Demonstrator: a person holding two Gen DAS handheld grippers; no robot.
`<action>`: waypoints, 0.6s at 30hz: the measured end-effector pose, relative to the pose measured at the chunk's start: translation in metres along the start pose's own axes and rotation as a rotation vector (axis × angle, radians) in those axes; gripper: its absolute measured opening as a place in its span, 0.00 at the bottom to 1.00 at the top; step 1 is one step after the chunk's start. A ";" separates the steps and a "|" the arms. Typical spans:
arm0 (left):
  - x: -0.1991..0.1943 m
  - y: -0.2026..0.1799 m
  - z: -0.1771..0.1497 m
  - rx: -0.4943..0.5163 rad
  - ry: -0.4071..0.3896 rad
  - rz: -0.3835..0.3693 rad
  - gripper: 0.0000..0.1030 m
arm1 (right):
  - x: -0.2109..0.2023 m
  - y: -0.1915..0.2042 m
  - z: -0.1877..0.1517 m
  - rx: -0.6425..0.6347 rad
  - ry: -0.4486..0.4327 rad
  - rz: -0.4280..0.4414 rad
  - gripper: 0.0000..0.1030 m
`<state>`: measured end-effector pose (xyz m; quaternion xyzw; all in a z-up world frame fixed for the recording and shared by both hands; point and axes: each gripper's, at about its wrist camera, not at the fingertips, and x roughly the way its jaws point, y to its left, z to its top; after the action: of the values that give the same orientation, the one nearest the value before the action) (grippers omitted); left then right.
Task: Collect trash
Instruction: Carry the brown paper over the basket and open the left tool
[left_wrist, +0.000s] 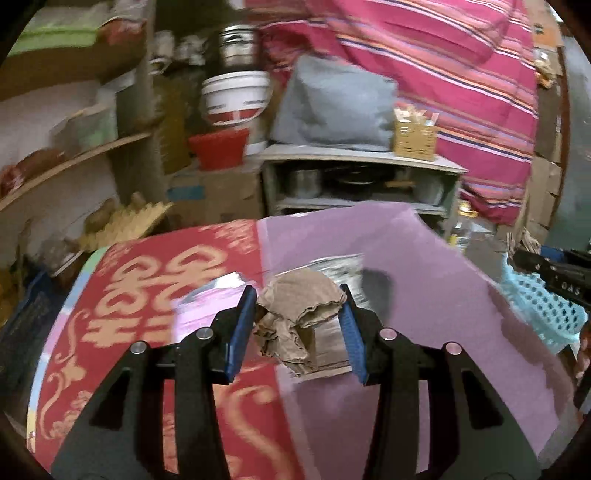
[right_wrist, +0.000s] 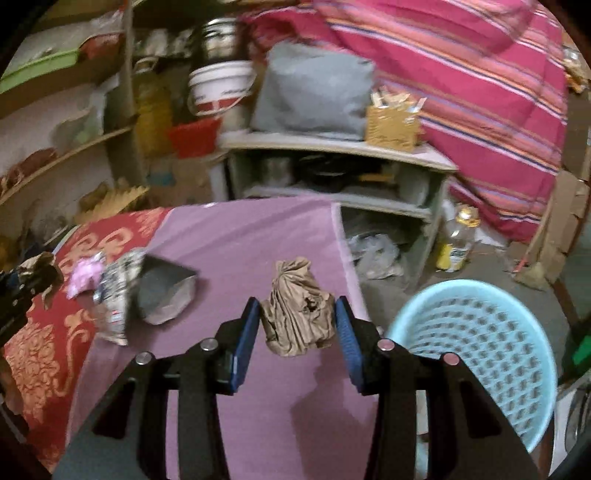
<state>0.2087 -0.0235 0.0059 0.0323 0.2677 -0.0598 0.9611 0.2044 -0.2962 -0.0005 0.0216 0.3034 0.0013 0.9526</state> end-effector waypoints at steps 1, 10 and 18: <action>0.000 -0.013 0.002 0.011 -0.003 -0.012 0.42 | -0.002 -0.012 0.002 0.018 -0.007 -0.010 0.41; 0.012 -0.151 0.029 0.082 -0.033 -0.218 0.42 | -0.029 -0.142 -0.009 0.177 -0.035 -0.190 0.41; 0.042 -0.256 0.025 0.158 0.020 -0.361 0.42 | -0.037 -0.193 -0.026 0.235 -0.031 -0.239 0.41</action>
<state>0.2233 -0.2840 -0.0025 0.0599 0.2733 -0.2518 0.9264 0.1566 -0.4886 -0.0086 0.0966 0.2874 -0.1478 0.9414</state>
